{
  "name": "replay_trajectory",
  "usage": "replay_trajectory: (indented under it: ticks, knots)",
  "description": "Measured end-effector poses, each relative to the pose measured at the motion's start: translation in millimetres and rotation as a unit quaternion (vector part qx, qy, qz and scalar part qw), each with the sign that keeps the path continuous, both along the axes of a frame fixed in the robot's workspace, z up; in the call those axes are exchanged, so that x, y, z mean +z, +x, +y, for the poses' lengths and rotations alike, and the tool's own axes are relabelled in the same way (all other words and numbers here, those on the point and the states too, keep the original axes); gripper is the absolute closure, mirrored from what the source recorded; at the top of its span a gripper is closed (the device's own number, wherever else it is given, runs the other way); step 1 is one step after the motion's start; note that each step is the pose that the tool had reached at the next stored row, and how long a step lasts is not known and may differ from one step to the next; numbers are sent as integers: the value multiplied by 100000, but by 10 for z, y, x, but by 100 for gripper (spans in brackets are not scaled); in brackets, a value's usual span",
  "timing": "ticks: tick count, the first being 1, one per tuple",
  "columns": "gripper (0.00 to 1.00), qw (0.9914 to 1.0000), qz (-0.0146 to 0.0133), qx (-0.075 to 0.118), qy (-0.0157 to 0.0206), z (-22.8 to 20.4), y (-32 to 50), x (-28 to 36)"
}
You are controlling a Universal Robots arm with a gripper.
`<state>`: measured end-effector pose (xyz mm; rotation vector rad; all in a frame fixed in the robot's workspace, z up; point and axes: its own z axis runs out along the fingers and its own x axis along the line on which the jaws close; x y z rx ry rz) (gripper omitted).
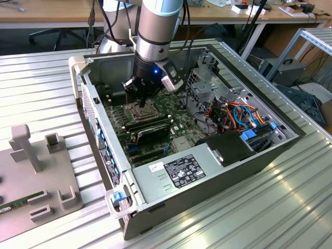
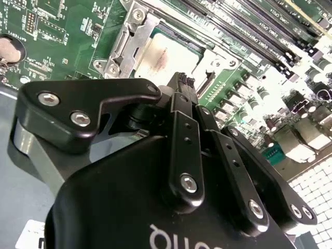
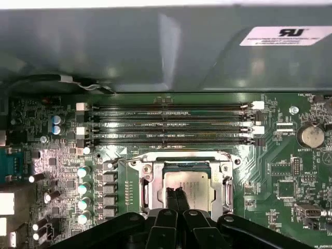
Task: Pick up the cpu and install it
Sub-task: 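Install the first cpu locking lever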
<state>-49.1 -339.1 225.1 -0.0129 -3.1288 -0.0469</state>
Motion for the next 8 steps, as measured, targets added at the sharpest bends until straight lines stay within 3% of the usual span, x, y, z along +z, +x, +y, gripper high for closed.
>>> replay_trajectory:
  ticks: [5,8]
  knots:
    - [89,99989,-1192,885,-287,0,-18,-3]
    - [89,99988,-1200,901,-353,-1,-19,-2]
